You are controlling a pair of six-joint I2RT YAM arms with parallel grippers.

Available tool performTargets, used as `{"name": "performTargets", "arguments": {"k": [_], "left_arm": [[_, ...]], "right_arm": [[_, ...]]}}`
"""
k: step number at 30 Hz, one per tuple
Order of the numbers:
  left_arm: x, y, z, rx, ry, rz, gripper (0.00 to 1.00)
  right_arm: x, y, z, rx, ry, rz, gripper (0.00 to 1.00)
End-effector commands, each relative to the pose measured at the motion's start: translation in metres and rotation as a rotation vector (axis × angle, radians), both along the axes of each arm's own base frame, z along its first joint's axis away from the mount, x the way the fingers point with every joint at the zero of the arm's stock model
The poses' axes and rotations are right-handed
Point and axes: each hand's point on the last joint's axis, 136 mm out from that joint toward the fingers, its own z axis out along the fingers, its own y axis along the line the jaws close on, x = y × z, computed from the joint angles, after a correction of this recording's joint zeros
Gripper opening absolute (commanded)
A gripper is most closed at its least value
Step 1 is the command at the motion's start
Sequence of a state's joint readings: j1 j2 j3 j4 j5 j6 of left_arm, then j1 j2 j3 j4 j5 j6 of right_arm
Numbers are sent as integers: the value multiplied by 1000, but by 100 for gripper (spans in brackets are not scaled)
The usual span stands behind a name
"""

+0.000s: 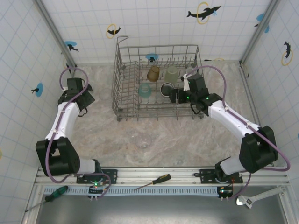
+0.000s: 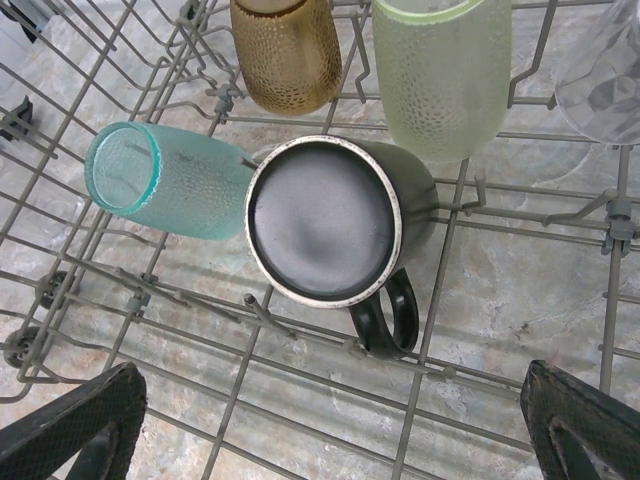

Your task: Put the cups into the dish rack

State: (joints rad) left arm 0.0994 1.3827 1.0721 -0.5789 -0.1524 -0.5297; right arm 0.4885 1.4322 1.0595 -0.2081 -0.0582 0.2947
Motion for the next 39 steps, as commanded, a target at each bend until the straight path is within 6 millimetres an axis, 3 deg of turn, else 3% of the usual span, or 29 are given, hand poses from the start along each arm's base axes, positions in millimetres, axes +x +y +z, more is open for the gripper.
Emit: {"name": "performTargets", "arguments": {"k": [1,19,31,37,39], "left_arm": [[7,8,-2,52,19,-20,68],[39,14,-31,106,77,-105,56],[43,15,-51,88,111,-110,40],[38,20,-64,102,160,-88,19],[35,23,-66,113,176,-72,17]], "right_arm": [[-3,0,18,50,-53,3,100],[-2,-3,10,40,-37,-16,100],[0,-3,6,39,-25,-21,100],[-1,-4,7,39,-24,-24,100],[0,-4,7,40,-24,-26,100]]}}
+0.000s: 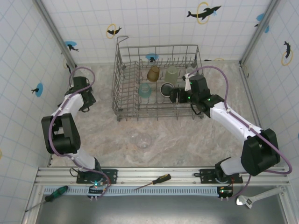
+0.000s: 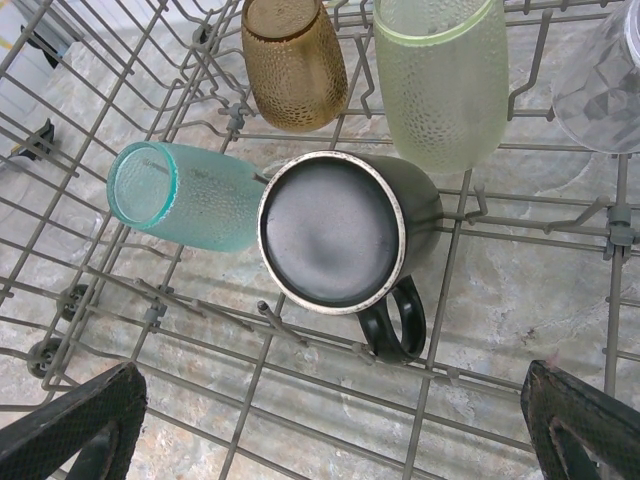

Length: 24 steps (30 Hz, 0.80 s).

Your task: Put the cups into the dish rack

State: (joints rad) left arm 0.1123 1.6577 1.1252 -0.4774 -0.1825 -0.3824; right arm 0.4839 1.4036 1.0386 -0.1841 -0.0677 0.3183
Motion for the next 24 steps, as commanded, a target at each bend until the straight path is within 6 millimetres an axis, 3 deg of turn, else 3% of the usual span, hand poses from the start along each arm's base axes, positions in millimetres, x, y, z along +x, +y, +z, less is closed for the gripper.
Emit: {"name": "performTargets", "arguments": {"k": [1,5,9,15,24], "left_arm": [[0,9,-2,33,21,23,17],[-3,9,-5,32,31,24,13],[-4,10,-7,38,41,26,0],[-5,10,2,39,25,31,0],[-4,1,37,-11,-81,32,0]], "right_arm": [[2,-3,1,5,-10,-18,100],[3,-2,3,9,-13,-17,100],[3,-2,3,12,-12,-17,100],[2,-2,3,18,-10,-18,100],[0,-6,-4,12,1,-21,100]]}}
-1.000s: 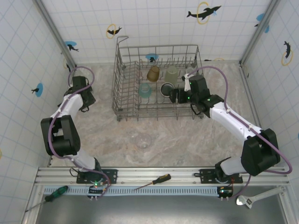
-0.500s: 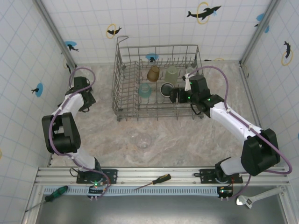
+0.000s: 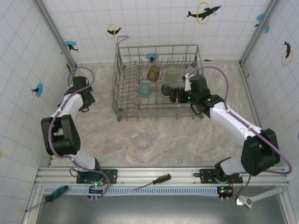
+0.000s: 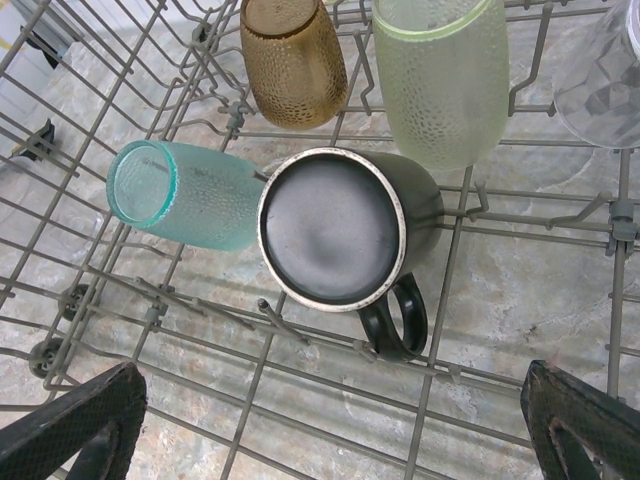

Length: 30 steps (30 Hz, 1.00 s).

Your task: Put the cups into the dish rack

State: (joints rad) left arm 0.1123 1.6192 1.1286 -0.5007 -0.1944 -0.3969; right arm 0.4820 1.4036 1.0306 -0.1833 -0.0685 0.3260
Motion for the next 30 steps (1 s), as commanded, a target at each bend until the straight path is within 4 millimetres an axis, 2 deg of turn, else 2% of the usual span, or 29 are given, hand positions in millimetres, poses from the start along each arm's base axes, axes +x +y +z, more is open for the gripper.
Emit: {"name": "performTargets", "arguments": {"k": [1,11,16,19,30], "left_arm": [[-1,-1,30,-20,-77,13,0],[6,-11,93,-69,-279,4,0],[12,-34,123,-174,-460,-72,0],[11,-37,139,-191,-550,-80,0],[20,-74,183,-358,-713,-228,0]], "right_arm": [[0,-4,-1,15,-7,-14,100],[0,-2,-2,45,1,-9,100],[0,2,-3,63,11,-2,100],[2,3,-2,72,15,-8,100],[3,10,-2,115,39,0,100]]}}
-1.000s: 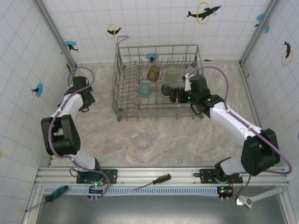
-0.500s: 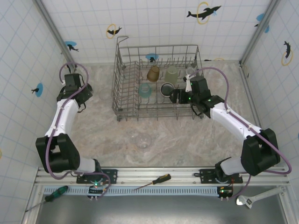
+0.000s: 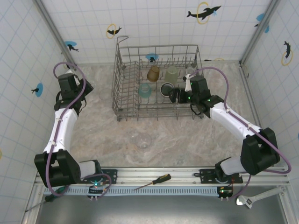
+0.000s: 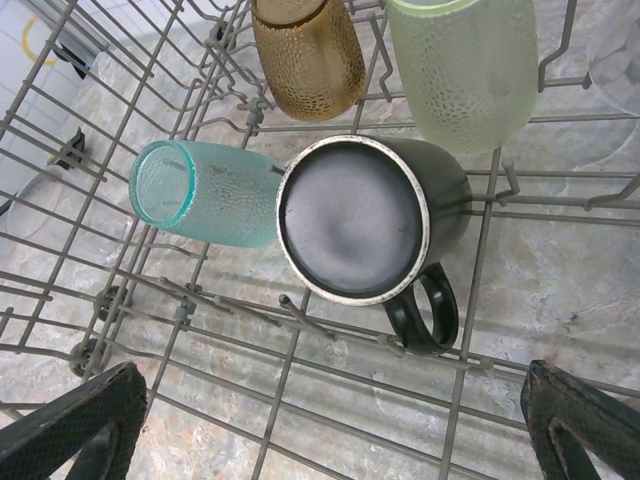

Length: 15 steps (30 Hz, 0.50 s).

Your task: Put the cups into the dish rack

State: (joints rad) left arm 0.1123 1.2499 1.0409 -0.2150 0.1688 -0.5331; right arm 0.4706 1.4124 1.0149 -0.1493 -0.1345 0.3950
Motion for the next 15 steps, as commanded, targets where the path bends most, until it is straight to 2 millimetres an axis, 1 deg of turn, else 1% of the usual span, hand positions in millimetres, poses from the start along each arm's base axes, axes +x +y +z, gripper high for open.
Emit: {"name": "performTargets", "arguments": {"k": [1,5,11,12,15], "left_arm": [[4,-17,35,-62,-134,-87,0],[2,-27,52,-104,-186,-133,0],[-7,-45,89,-190,-308,-221,0],[-9,-48,96,-196,-335,-233,0],[-12,-56,107,-214,-389,-283,0]], "right_arm": [[5,4,1,37,0,-3,100],[7,9,3,63,11,6,100],[13,11,2,101,36,-6,100],[14,12,2,117,42,-6,100],[16,17,5,185,57,-1,100]]}}
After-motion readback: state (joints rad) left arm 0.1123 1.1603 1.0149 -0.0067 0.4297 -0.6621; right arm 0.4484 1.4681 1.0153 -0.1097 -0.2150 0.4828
